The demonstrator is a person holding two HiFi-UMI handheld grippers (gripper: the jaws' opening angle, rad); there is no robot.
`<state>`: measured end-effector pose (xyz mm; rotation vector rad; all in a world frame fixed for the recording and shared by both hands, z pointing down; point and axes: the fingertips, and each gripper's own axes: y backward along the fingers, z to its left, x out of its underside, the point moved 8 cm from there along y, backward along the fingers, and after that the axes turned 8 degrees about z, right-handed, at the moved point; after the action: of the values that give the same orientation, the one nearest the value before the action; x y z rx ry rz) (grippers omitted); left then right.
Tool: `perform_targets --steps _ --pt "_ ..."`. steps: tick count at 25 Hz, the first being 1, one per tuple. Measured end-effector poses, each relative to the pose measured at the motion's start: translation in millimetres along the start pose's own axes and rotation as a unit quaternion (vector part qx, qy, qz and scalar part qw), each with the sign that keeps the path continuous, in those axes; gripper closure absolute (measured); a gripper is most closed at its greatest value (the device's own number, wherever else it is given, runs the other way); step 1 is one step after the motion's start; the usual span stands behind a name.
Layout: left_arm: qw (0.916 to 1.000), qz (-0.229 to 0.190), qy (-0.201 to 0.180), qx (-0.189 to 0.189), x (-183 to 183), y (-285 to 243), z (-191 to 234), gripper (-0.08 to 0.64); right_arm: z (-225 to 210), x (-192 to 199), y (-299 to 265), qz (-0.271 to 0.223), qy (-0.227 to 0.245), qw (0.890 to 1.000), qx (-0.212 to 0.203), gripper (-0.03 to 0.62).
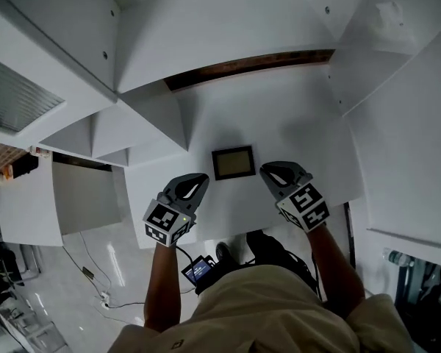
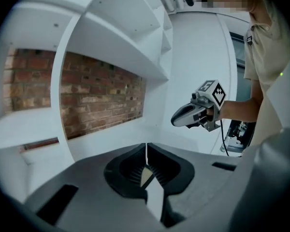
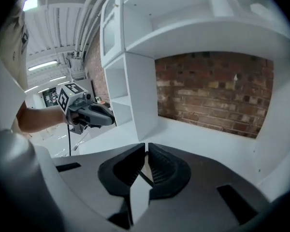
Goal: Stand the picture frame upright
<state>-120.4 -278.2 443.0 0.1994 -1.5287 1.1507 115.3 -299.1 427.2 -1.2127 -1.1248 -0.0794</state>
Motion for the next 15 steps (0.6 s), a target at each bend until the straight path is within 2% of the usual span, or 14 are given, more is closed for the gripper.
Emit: perform_targets --steps 4,7,15 --pt "0.9979 0.05 0.041 -0.007 40.9 -53.1 37.5 0.552 -34.9 26.8 -65.7 0.042 -0.033 0.998 -0.016 0.58" --pt "0.9945 0.074 0.073 -0.012 64.8 -86.2 57.8 0.552 -51.6 50.3 -106.0 0.073 -0.064 0.995 -0.027 0.503" --pt "0.9805 0.123 0.151 -0.023 122.2 -143.3 86.6 0.525 -70.1 95.2 -169.7 0.129 -0.115 0.984 -0.041 0.486"
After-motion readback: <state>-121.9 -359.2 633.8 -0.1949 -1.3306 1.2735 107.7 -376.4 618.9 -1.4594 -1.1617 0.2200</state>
